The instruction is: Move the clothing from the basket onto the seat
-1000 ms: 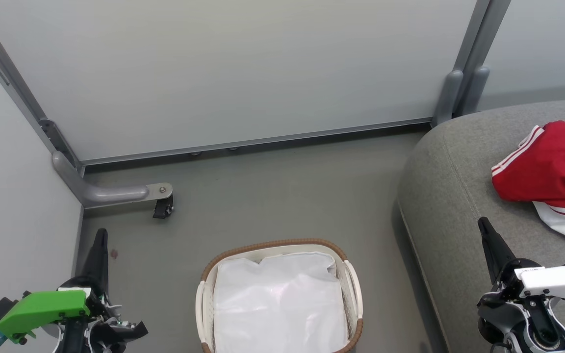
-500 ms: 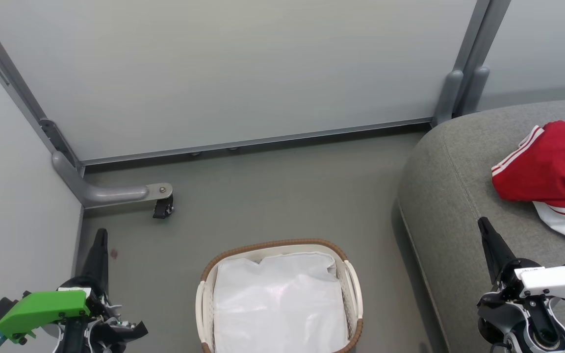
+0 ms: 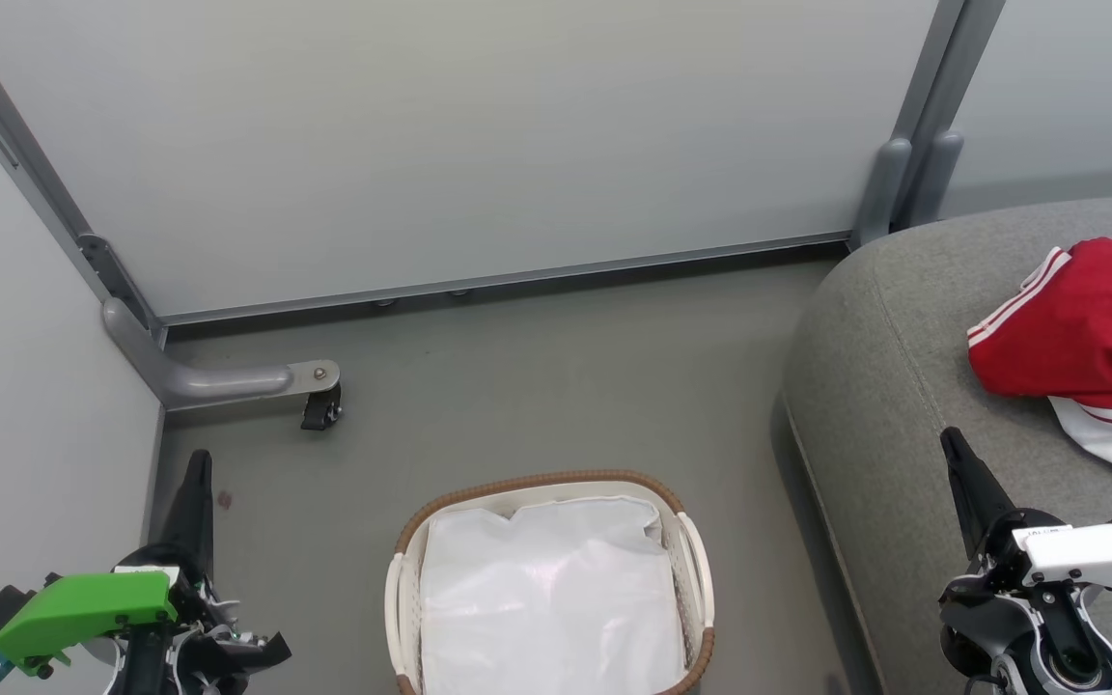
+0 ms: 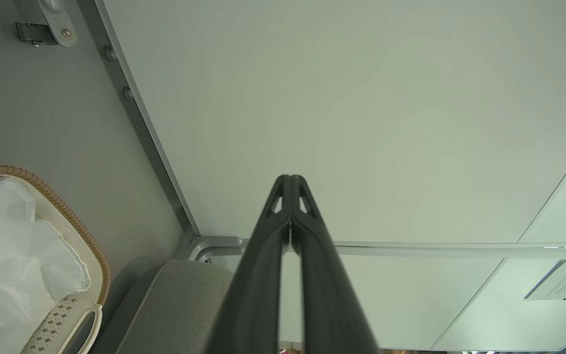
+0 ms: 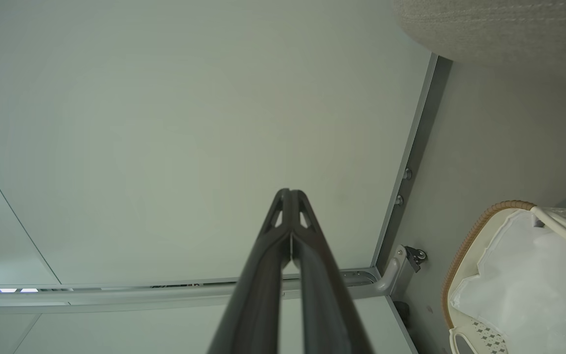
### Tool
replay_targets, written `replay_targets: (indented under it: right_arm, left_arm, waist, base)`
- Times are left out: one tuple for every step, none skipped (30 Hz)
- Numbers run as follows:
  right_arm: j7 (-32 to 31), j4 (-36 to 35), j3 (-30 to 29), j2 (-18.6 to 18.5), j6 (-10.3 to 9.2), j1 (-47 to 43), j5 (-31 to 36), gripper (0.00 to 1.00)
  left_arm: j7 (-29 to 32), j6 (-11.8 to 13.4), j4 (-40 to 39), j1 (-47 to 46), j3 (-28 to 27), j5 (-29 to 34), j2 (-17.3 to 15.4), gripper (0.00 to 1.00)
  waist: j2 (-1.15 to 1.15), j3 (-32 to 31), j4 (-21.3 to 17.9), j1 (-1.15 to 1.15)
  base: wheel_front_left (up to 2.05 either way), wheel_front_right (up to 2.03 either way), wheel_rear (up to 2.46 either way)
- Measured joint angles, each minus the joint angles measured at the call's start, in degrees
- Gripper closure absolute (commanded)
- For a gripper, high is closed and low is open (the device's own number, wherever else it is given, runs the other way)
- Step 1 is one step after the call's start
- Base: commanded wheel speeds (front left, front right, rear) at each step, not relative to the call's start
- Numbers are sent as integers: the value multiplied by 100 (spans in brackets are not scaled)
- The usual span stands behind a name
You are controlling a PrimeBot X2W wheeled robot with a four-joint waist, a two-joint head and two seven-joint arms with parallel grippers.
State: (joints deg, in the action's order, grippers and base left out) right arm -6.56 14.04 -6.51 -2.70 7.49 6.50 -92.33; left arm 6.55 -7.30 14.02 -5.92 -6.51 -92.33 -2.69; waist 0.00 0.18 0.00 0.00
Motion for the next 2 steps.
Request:
replay_targets:
  right_arm:
    - [0, 0, 0, 0, 0, 0, 0, 100]
    - [0, 0, 0, 0, 0, 0, 0, 100]
  left_arm:
    - [0, 0, 0, 0, 0, 0, 0, 100]
    - [0, 0, 0, 0, 0, 0, 0, 100]
  waist:
    - [0, 0, 0, 0]
    - [0, 0, 0, 0]
  base:
    - [0, 0, 0]
    - [0, 0, 0]
